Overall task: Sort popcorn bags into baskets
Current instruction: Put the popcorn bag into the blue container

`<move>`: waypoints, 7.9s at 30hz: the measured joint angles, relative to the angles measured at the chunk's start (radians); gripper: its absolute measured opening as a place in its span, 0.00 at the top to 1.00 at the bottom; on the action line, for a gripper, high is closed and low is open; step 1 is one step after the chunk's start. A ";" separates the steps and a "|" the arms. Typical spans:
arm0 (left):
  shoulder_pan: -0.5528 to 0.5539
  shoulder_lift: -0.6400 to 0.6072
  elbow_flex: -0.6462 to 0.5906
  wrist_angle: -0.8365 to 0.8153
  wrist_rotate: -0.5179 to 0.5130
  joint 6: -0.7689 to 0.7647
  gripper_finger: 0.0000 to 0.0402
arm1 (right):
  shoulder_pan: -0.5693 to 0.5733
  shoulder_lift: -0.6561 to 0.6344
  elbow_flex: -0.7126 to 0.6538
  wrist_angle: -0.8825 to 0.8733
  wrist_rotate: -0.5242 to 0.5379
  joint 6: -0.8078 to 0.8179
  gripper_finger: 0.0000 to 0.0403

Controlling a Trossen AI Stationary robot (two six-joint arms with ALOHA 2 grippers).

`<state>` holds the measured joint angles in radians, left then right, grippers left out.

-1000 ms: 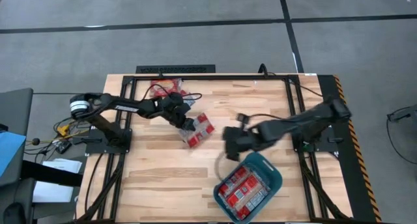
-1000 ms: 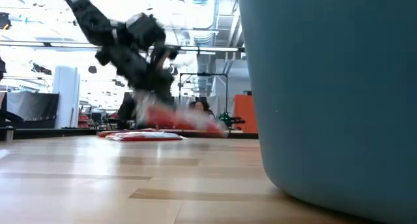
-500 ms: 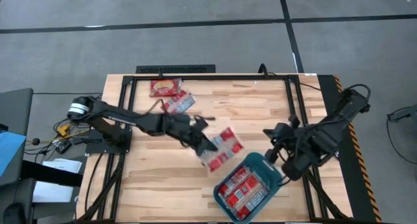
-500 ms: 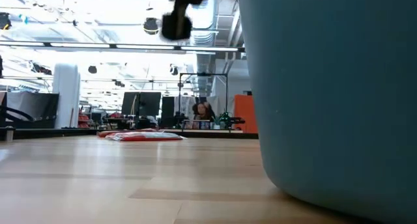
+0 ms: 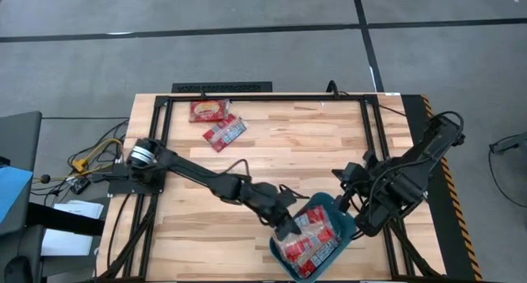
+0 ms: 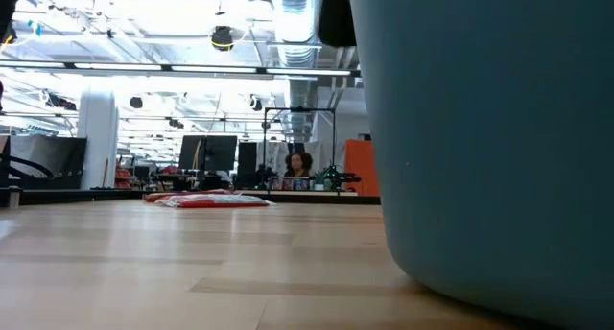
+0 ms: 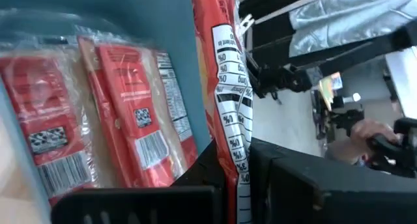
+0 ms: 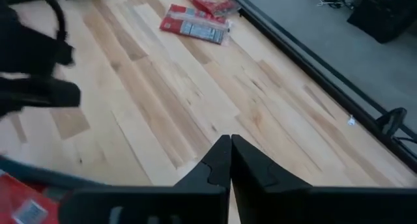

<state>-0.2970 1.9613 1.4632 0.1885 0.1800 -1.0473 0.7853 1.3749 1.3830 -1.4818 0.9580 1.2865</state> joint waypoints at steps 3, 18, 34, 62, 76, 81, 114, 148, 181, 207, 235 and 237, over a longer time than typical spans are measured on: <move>0.000 0.051 0.027 -0.001 -0.002 -0.047 0.98 | 0.005 0.016 0.000 -0.004 -0.013 0.000 0.93; -0.015 0.179 0.045 0.045 0.002 -0.242 0.93 | 0.034 0.018 0.000 -0.008 -0.014 0.004 0.91; 0.021 0.178 0.045 0.209 0.296 -0.178 0.52 | 0.033 0.018 0.001 -0.005 -0.014 0.005 0.94; 0.383 -0.288 0.038 -1.125 -0.288 0.594 0.46 | -0.007 0.020 -0.110 0.099 0.033 0.030 0.91; 0.905 -0.658 -0.429 -0.902 -0.214 0.651 0.46 | -0.342 0.020 -0.232 0.730 0.032 -0.545 0.94; 1.029 -0.674 -0.627 -0.678 -0.020 0.627 0.46 | -0.535 0.057 -0.248 1.175 -0.134 -0.899 0.95; 0.901 -0.327 -0.847 -0.199 0.236 0.490 0.54 | -0.779 0.402 -0.234 1.564 -0.520 -1.035 0.95; 0.846 -0.749 -0.860 -0.399 -0.008 0.268 0.52 | -0.975 0.772 -0.133 1.703 -0.748 -0.940 0.95; 0.640 -0.731 -1.211 0.154 -0.192 -0.076 0.42 | -0.674 0.665 -0.134 1.525 -0.379 -0.876 0.97; 0.560 -0.446 -1.152 0.401 -0.148 -0.127 0.42 | -0.704 0.790 -0.132 1.602 -0.473 -0.821 0.96; 0.505 -0.411 -1.084 0.462 -0.048 -0.139 0.99 | -0.577 0.405 -0.135 1.148 -0.457 -0.891 0.91; 0.500 -0.418 -1.083 0.530 -0.014 -0.178 0.99 | -0.533 0.322 -0.134 1.050 -0.403 -0.867 0.91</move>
<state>0.2033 1.5433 0.3798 0.7185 0.1661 -1.2257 0.2518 1.6968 1.2487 -0.4316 0.5551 0.4192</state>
